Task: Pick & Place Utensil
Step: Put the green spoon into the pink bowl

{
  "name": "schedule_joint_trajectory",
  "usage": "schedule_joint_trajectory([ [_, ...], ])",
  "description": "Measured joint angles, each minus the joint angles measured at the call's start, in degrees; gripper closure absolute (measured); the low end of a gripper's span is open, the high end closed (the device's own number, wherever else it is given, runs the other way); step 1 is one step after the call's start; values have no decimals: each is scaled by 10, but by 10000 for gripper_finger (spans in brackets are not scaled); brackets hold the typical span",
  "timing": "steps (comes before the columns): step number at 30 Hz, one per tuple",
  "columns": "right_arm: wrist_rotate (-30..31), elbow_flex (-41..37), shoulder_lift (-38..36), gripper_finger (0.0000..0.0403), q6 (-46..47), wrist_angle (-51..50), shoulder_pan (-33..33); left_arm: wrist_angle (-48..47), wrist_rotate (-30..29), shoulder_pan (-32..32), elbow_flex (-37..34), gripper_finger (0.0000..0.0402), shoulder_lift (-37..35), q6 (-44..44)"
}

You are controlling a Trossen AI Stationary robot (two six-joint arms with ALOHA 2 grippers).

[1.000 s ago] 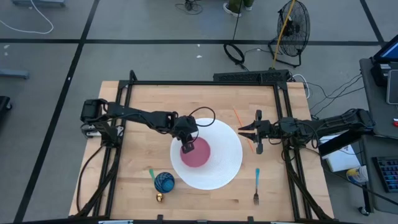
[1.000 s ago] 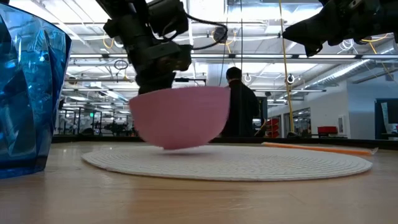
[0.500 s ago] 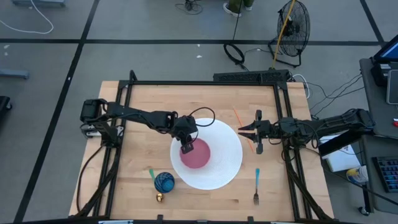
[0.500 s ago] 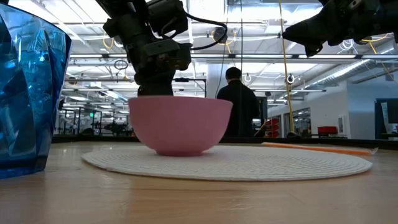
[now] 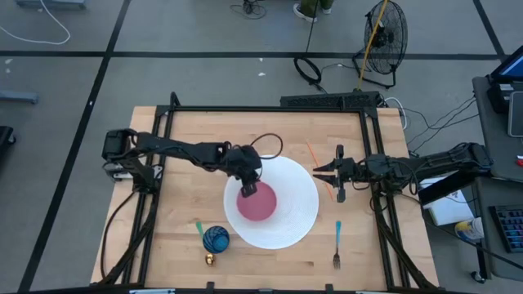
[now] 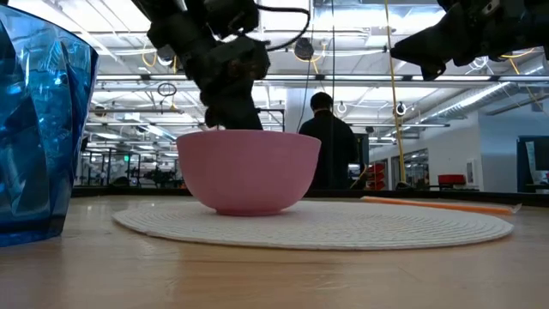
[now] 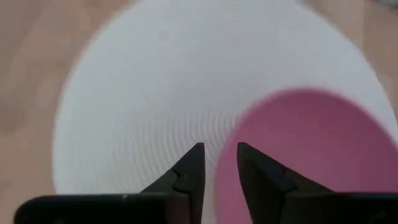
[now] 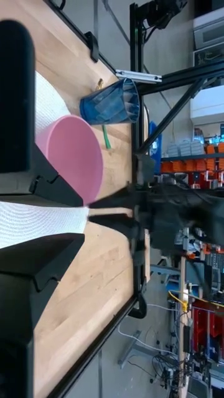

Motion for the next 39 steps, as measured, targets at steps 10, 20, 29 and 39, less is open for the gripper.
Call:
schedule_joint_trajectory([
  [10,0,0,0,328,23,-43,0,-57,-105,13,0,262,-166,73],
  [20,-39,0,8,328,18,-53,0,-204,-259,-97,-1,261,-346,55],
  [29,-44,0,31,327,2,-15,0,-276,-258,-181,-93,261,-369,-154],
  [39,-44,0,33,327,-3,-17,0,-447,-250,-242,-121,261,-363,-431],
])
